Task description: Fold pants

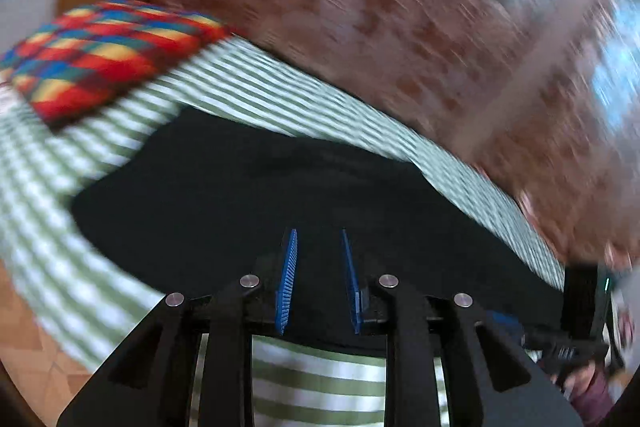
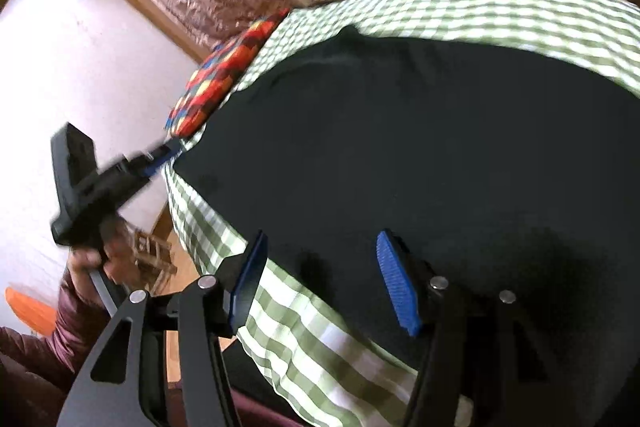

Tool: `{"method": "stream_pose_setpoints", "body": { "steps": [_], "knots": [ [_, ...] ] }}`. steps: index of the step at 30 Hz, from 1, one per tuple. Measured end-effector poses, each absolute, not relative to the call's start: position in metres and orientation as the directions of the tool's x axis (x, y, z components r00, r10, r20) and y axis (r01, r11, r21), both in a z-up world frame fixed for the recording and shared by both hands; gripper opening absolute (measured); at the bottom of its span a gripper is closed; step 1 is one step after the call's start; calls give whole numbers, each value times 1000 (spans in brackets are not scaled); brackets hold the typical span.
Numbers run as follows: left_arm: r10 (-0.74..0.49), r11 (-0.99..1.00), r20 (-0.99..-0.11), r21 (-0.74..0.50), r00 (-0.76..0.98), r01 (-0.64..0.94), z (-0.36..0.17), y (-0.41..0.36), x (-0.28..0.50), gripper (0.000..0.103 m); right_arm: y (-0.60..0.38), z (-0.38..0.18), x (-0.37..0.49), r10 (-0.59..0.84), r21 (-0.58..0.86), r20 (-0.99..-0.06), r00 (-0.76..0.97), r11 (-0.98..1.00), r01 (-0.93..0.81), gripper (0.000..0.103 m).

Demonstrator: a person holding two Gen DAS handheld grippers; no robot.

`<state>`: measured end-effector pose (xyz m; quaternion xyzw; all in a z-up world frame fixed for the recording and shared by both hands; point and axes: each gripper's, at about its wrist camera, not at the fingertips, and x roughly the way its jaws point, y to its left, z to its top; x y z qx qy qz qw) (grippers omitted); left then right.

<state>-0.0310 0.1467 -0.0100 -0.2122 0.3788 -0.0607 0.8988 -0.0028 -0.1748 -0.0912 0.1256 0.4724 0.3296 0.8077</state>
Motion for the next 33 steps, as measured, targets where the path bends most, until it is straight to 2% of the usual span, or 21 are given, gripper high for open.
{"method": "stream_pose_setpoints", "body": {
  "steps": [3,7,8,10,12,14,15,16,17,18,20,24,28,33],
  "knots": [
    [-359,902,-675,-428,644,55,-24,101,-20,21,-198,-85,-11,604,473,-693,394,793,-384,49],
    [-397,910,-721,-389,568,143,-44,69,-28,21,-230,-87,-26,547,440,-716,434,836,-328,44],
    [-396,913,-738,-383,547,144,-51,65,-32,21,-240,-90,-33,522,424,-729,443,852,-306,42],
    [-361,931,-767,-334,531,150,-67,59,-41,21,-256,-100,-45,473,390,-759,447,880,-270,30],
    [-359,931,-757,-332,546,152,-68,60,-45,21,-269,-107,-53,487,422,-744,457,873,-244,27],
    [-365,927,-762,-348,535,138,-68,61,-41,21,-276,-111,-55,521,474,-719,460,852,-224,28],
    [-362,929,-765,-344,533,138,-68,59,-39,21,-276,-111,-54,526,478,-715,461,849,-227,32],
    [-353,933,-770,-333,532,138,-68,58,-39,21,-275,-111,-54,550,495,-698,459,834,-244,39],
    [-346,936,-774,-325,531,135,-67,57,-39,21,-276,-110,-57,590,528,-668,454,805,-270,59],
    [-340,938,-777,-320,530,132,-66,57,-39,21,-275,-109,-60,611,543,-650,451,789,-287,63],
    [-335,940,-784,-316,523,129,-62,55,-38,21,-272,-103,-64,594,516,-657,464,803,-298,63],
    [-354,932,-760,-334,545,140,-46,55,-37,21,-301,-90,-70,599,574,-613,515,786,-230,63],
    [-392,917,-717,-358,576,178,-28,50,-32,21,-377,-76,-85,539,670,-547,641,741,-51,63],
    [-446,891,-697,-402,561,210,-26,32,-21,21,-488,-83,-135,325,736,-536,779,633,243,61]
  ]
}}
